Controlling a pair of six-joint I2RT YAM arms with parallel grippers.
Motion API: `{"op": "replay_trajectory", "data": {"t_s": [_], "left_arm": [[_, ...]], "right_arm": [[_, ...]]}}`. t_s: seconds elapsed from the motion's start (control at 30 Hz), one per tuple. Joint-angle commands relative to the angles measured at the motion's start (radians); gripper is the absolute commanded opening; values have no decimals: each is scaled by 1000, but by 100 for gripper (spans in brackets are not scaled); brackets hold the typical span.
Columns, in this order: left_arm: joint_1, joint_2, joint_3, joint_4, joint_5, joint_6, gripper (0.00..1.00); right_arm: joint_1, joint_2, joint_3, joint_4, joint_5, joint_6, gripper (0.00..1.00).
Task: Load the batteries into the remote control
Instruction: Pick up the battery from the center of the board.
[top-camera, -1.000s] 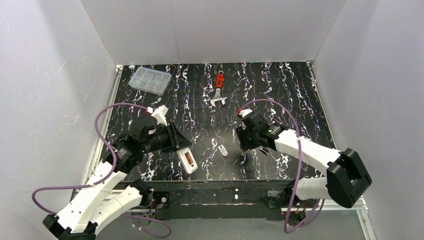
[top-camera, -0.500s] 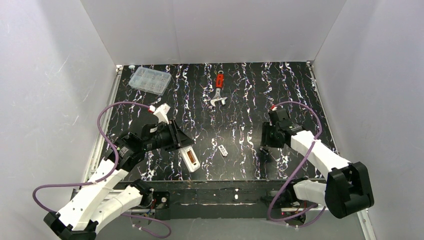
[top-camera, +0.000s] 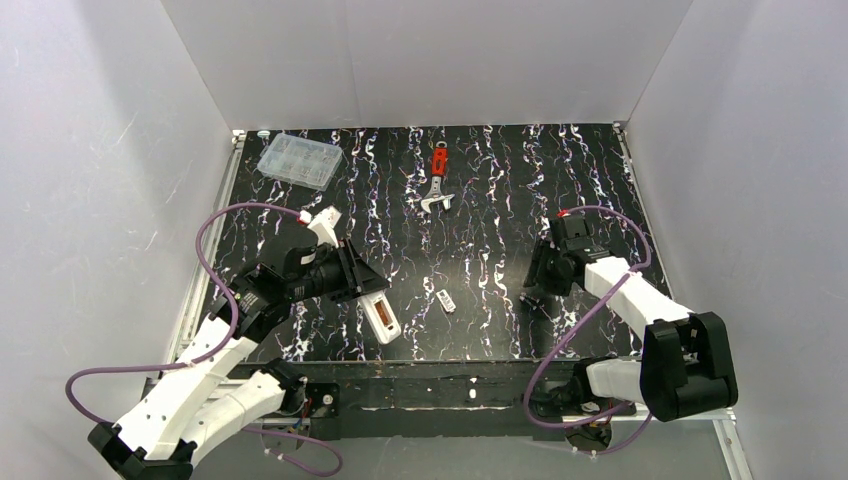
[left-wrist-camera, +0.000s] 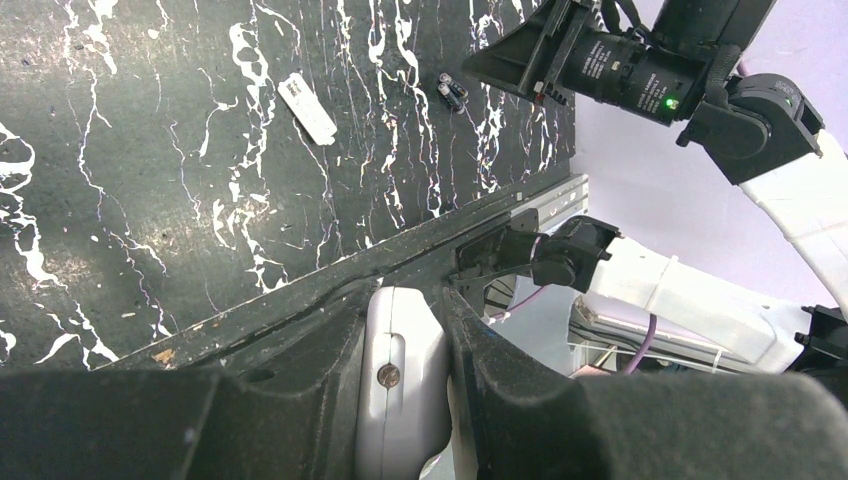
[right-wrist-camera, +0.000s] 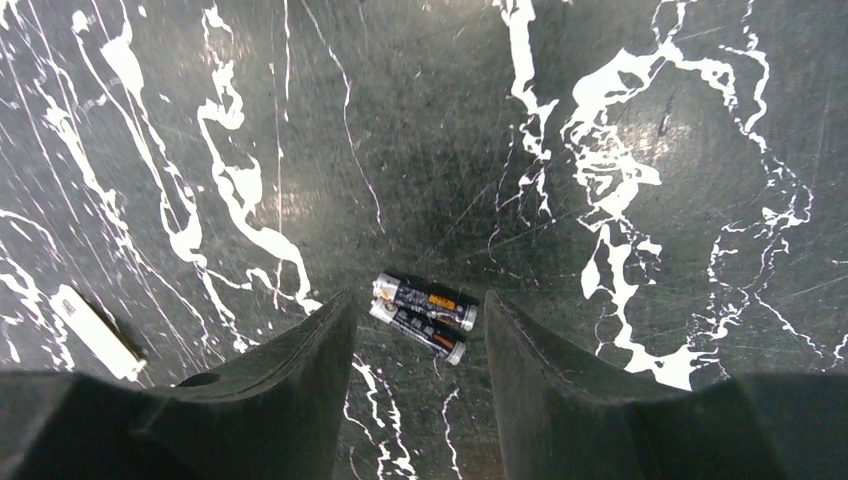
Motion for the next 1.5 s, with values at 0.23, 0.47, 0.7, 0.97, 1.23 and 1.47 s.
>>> {"op": "replay_trajectory", "data": {"t_s": [0.23, 0.47, 0.7, 0.97, 1.23, 1.47], "left_arm": [[4, -24, 1, -18, 22, 6, 0], [4, -24, 11, -19, 19, 12, 0], [4, -30, 7, -21, 19, 17, 0], [4, -38, 6, -30, 14, 24, 0], [4, -37, -9, -11, 16, 15, 0], [5, -35, -14, -6, 16, 12, 0]], "right_arm": [[-74, 3, -30, 55, 11, 161, 36], [-119, -22, -88, 85, -25, 238, 23], [-131, 7, -96, 89, -33, 251, 20], [-133, 6, -115, 82, -76, 254, 18], [-133, -63, -153, 57, -86, 267, 17], [-133, -69, -181, 74, -121, 285, 16]]}}
